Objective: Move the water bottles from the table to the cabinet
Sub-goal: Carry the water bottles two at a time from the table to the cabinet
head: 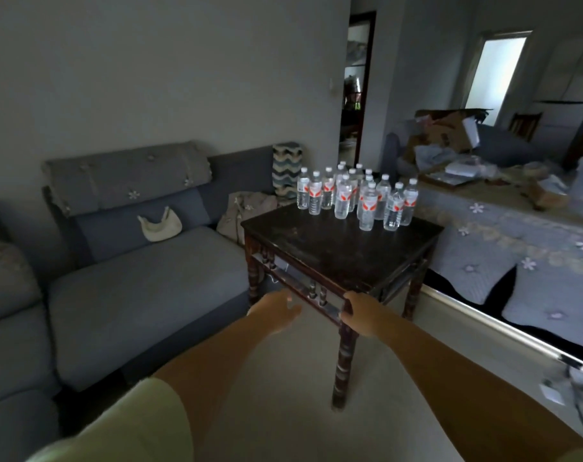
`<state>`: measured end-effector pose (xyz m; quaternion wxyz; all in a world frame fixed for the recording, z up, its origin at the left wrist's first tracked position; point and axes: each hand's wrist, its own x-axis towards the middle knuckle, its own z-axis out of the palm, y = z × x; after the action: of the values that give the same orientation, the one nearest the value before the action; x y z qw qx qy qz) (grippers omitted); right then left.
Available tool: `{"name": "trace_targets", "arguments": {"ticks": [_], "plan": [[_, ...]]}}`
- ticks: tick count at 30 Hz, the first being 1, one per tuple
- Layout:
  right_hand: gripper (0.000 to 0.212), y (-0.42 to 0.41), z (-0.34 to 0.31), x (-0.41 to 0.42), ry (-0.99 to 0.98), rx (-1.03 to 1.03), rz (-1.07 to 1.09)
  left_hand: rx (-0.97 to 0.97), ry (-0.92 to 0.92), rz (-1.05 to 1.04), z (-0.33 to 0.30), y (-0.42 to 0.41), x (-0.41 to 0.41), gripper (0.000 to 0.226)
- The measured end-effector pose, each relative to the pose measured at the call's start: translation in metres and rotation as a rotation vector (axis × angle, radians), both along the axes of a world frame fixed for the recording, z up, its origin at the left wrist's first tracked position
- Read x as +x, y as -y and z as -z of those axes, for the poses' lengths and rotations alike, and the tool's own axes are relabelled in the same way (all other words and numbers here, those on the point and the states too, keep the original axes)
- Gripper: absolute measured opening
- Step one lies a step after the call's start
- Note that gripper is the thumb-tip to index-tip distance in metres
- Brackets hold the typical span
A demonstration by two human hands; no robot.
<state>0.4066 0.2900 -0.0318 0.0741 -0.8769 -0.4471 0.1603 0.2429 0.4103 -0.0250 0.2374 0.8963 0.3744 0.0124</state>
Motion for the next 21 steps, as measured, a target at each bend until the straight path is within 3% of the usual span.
{"name": "trace_targets", "arguments": {"ticks": [4,14,21], "plan": [[0.053,-0.045,-0.015,0.063,0.046,-0.019,0.019,-0.043,0.115,-0.036,-0.008,-0.04,0.054,0.037],[0.052,-0.165,-0.001,0.124,0.016,-0.1,-0.055,-0.062,0.058,-0.064,0.019,-0.159,0.123,0.036],[0.059,-0.259,0.0,0.19,-0.041,-0.1,0.065,-0.066,0.005,0.062,0.018,-0.279,0.195,0.043]]}}
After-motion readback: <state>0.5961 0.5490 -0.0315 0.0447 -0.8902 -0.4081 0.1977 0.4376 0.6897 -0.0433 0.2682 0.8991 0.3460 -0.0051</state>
